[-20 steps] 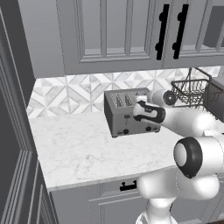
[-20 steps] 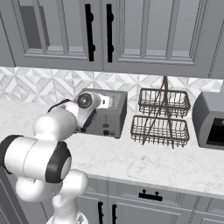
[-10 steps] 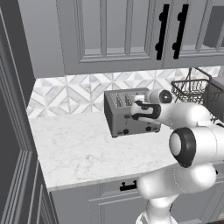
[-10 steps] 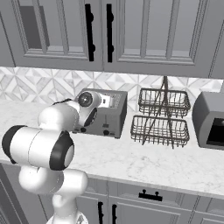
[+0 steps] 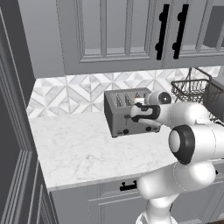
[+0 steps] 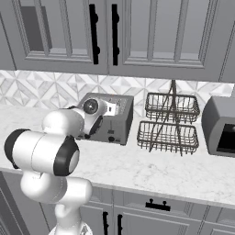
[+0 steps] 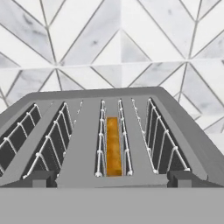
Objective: Start the toaster. Once the lever pops up, take the bread to the plate on the dining counter.
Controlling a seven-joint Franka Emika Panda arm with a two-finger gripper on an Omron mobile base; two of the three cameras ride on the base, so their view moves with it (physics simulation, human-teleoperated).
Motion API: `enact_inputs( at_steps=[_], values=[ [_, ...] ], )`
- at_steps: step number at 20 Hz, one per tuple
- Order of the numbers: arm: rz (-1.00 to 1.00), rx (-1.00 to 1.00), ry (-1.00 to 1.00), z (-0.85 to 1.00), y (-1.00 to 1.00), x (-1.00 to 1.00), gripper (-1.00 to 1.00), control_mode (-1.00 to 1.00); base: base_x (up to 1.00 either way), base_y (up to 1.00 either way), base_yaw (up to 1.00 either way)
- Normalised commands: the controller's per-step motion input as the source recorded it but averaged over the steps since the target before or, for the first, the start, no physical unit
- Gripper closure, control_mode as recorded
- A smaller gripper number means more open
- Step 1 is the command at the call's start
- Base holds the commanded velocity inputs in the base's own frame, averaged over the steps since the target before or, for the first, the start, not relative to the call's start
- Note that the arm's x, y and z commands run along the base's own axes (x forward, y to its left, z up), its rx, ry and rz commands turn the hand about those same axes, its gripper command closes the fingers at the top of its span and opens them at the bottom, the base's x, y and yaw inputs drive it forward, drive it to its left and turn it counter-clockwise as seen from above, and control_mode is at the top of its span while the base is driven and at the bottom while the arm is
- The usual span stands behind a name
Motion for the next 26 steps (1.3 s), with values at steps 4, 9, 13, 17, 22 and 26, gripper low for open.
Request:
enact_inputs(
  at_steps=[4, 9, 13, 17, 22, 26],
  values=[
    [0.00, 0.00, 0.08, 0.00, 0.00, 0.00, -1.00, -1.00, 0.00, 0.00, 0.00],
    [0.00, 0.00, 0.04, 0.00, 0.00, 0.00, -1.00, -1.00, 0.00, 0.00, 0.00],
    [0.00, 0.00, 0.01, 0.00, 0.00, 0.00, -1.00, -1.00, 0.00, 0.00, 0.00],
    [0.00, 0.00, 0.00, 0.00, 0.00, 0.00, -1.00, -1.00, 0.00, 0.00, 0.00],
    [0.00, 0.00, 0.00, 0.00, 0.00, 0.00, -1.00, -1.00, 0.00, 0.00, 0.00],
    [0.00, 0.00, 0.00, 0.00, 0.00, 0.00, -1.00, -1.00, 0.00, 0.00, 0.00]
  ],
)
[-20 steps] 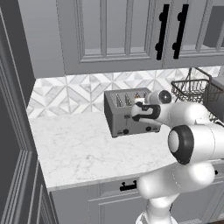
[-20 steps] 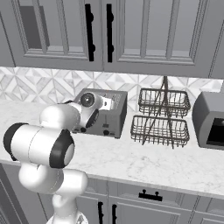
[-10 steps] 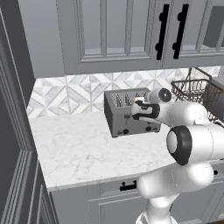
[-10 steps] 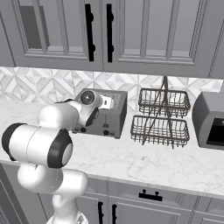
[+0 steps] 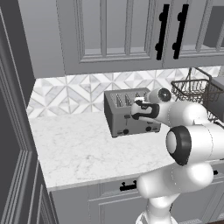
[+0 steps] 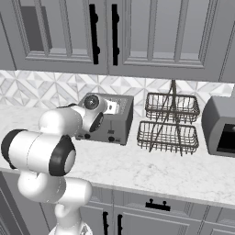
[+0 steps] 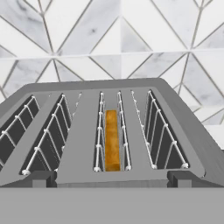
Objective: Start the toaster. Once the lever pops up, take the bread to the plate on the dining counter.
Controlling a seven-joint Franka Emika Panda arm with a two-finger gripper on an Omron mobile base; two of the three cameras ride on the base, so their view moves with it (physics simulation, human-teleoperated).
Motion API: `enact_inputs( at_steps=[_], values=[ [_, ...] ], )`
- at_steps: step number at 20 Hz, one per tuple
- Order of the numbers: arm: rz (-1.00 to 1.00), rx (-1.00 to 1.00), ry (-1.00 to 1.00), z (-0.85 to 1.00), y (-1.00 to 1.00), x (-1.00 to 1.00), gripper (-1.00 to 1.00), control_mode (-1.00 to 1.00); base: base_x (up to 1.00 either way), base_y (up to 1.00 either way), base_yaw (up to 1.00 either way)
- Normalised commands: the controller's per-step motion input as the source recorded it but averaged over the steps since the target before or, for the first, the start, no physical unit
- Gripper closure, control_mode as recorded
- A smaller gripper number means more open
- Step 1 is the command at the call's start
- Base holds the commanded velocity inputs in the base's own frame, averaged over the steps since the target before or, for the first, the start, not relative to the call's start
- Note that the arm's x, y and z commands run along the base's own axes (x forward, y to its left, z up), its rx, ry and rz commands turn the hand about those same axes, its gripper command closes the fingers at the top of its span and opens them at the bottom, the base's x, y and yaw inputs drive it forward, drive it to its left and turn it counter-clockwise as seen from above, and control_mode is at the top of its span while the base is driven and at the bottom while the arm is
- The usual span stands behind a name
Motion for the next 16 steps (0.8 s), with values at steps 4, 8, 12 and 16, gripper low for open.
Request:
enact_inputs(
  at_steps=[4, 8, 12, 16],
  values=[
    [0.00, 0.00, 0.00, 0.00, 0.00, 0.00, -1.00, -1.00, 0.00, 0.00, 0.00],
    [0.00, 0.00, 0.00, 0.00, 0.00, 0.00, -1.00, -1.00, 0.00, 0.00, 0.00],
    [0.00, 0.00, 0.00, 0.00, 0.00, 0.00, -1.00, -1.00, 0.00, 0.00, 0.00],
    [0.00, 0.00, 0.00, 0.00, 0.00, 0.00, -1.00, -1.00, 0.00, 0.00, 0.00]
  ],
)
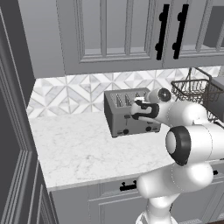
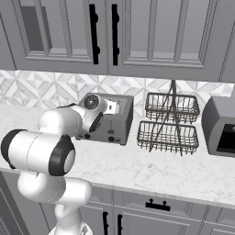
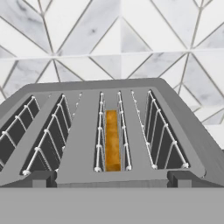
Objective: Start the toaster. Once the lever pops up, take the bread to the plate on the dining counter.
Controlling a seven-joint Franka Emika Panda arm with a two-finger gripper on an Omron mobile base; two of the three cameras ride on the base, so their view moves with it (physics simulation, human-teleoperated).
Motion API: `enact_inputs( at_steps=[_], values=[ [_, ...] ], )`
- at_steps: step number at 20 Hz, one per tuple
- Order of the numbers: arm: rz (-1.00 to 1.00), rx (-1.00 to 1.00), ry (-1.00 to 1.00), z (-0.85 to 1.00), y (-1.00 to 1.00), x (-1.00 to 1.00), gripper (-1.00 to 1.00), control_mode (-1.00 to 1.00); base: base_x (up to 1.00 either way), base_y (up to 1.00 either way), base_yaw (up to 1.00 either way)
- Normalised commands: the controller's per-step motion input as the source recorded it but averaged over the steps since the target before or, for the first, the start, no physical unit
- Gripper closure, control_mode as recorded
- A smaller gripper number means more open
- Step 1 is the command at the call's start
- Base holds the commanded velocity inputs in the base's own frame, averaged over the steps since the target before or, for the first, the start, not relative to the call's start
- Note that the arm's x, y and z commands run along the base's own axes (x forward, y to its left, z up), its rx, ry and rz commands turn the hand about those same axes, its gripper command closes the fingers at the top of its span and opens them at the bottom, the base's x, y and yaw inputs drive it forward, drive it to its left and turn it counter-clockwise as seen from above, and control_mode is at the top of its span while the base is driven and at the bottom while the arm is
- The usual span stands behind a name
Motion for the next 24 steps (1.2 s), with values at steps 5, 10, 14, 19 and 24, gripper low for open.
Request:
enact_inputs(
  at_steps=[5, 10, 14, 19, 24],
  values=[
    [0.00, 0.00, 0.00, 0.00, 0.00, 0.00, -1.00, -1.00, 0.00, 0.00, 0.00],
    [0.00, 0.00, 0.00, 0.00, 0.00, 0.00, -1.00, -1.00, 0.00, 0.00, 0.00],
    [0.00, 0.00, 0.00, 0.00, 0.00, 0.00, -1.00, -1.00, 0.00, 0.00, 0.00],
    [0.00, 0.00, 0.00, 0.00, 0.00, 0.00, -1.00, -1.00, 0.00, 0.00, 0.00],
    [0.00, 0.00, 0.00, 0.00, 0.00, 0.00, -1.00, -1.00, 0.00, 0.00, 0.00]
  ],
)
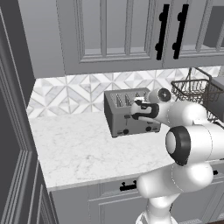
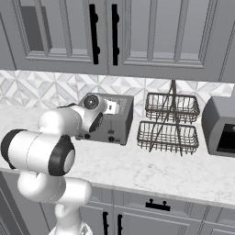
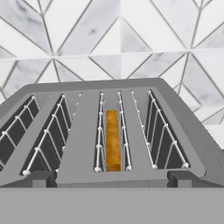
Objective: Start the toaster. Once the lever pops up, take the bread to the plate on the dining counter.
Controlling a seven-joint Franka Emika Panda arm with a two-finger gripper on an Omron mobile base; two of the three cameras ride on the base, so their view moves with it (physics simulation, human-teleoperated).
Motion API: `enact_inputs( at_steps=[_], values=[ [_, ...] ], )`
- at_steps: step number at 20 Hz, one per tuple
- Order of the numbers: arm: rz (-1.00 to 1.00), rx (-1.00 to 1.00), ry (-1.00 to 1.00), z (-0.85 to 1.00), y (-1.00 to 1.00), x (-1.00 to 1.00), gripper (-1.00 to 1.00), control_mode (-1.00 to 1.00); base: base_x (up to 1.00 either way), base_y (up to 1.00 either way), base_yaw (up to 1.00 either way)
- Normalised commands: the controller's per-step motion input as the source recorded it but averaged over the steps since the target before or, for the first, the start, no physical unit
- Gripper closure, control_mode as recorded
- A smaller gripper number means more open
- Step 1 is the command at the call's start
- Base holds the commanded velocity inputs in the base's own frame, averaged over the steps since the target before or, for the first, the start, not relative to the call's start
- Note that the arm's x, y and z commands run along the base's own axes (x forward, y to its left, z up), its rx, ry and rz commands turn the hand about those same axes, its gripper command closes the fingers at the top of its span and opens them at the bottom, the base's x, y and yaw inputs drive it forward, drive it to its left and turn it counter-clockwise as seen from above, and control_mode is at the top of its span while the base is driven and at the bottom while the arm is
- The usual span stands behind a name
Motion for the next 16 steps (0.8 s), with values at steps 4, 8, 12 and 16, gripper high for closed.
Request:
enact_inputs(
  at_steps=[4, 8, 12, 16],
  values=[
    [0.00, 0.00, 0.00, 0.00, 0.00, 0.00, -1.00, -1.00, 0.00, 0.00, 0.00],
    [0.00, 0.00, 0.00, 0.00, 0.00, 0.00, -1.00, -1.00, 0.00, 0.00, 0.00],
    [0.00, 0.00, 0.00, 0.00, 0.00, 0.00, -1.00, -1.00, 0.00, 0.00, 0.00],
    [0.00, 0.00, 0.00, 0.00, 0.00, 0.00, -1.00, -1.00, 0.00, 0.00, 0.00]
  ],
)
